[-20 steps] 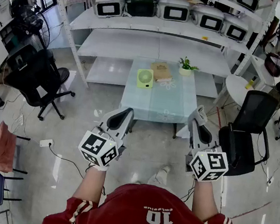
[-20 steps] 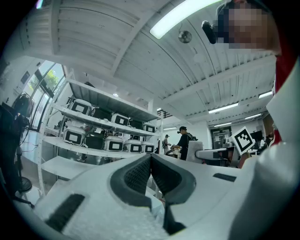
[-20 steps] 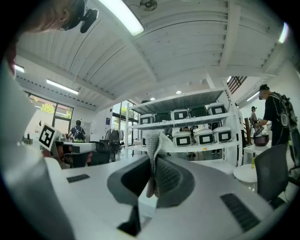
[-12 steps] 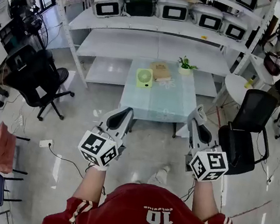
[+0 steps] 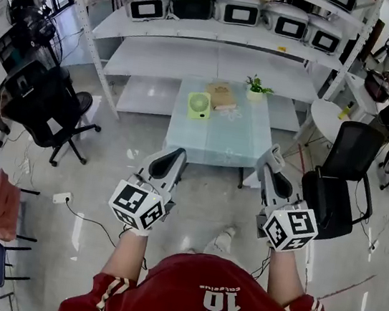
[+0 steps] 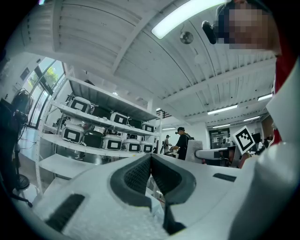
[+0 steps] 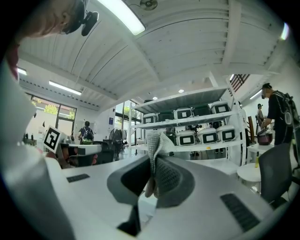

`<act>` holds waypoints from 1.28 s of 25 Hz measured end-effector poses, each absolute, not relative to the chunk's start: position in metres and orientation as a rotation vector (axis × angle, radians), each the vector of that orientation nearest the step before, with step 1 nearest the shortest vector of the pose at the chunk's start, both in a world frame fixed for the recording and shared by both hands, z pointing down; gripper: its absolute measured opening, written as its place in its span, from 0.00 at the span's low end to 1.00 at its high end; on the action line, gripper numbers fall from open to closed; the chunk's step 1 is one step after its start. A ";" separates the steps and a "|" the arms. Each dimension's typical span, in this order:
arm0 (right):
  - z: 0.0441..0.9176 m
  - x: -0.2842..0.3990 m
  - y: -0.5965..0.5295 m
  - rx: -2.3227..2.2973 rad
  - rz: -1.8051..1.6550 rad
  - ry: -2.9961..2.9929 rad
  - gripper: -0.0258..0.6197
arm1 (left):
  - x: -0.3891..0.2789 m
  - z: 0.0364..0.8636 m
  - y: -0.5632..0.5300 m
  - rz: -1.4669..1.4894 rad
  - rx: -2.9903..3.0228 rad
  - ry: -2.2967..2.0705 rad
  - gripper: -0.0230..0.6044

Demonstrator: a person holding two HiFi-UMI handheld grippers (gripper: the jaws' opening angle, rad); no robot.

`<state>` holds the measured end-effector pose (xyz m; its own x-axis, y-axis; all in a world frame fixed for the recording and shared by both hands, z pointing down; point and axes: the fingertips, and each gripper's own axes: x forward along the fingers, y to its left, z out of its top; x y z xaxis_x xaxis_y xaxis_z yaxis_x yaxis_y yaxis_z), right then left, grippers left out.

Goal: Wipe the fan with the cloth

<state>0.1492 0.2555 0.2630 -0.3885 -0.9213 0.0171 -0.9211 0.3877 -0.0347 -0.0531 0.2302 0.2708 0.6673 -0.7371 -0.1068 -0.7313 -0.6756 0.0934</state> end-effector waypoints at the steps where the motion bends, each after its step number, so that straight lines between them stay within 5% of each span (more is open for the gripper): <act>1: 0.263 0.148 0.255 -1.729 -0.066 2.615 0.07 | -0.054 0.271 0.230 -0.212 2.827 -1.247 0.04; 32: 0.268 0.111 0.153 -1.545 -0.126 2.733 0.07 | -0.084 0.296 0.148 -0.196 2.718 -1.402 0.04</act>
